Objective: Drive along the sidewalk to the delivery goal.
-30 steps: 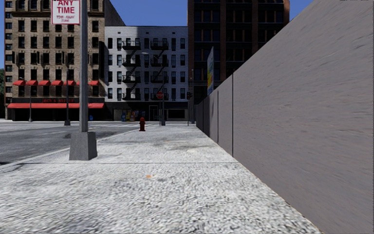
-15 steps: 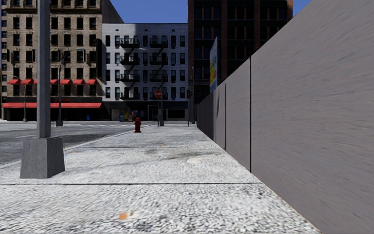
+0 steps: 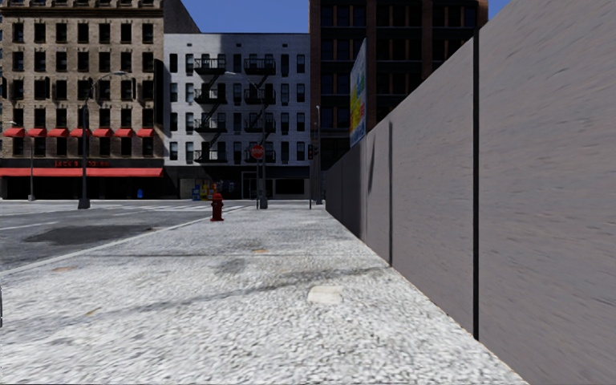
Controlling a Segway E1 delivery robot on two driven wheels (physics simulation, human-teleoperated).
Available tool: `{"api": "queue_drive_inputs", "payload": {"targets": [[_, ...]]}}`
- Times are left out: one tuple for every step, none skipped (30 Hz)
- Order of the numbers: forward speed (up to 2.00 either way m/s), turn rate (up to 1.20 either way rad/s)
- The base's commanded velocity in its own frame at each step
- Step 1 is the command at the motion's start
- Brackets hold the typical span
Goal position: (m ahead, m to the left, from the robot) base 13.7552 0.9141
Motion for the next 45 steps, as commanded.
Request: {"api": "queue_drive_inputs", "payload": {"targets": [[2.00, 0.00], [2.00, 0.00], [2.00, 0.00], [2.00, 0.00], [2.00, 0.00], [2.00, 0.00], [2.00, 0.00], [2.00, 0.00], [2.00, 0.00], [2.00, 0.00], [2.00, 0.00], [2.00, 0.08], [2.00, 0.12], [2.00, 0.12], [2.00, 0.19], [2.00, 0.23], [2.00, 0.24], [2.00, 0.24], [2.00, 0.18], [2.00, 0.00], [2.00, 0.00], [2.00, 0.00], [2.00, 0.00], [2.00, 0.00], [2.00, 0.00], [2.00, 0.00], [2.00, 0.00], [2.00, 0.00], [2.00, 0.00], [2.00, 0.00], [2.00, 0.00], [2.00, 0.00], [2.00, 0.00], [2.00, 0.01], [2.00, 0.01], [2.00, 0.21], [2.00, 0.31], [2.00, 0.32], [2.00, 0.32], [2.00, 0.33], [2.00, 0.32], [2.00, 0.32], [2.00, 0.32], [2.00, 0.24], [2.00, 0.06]]}}
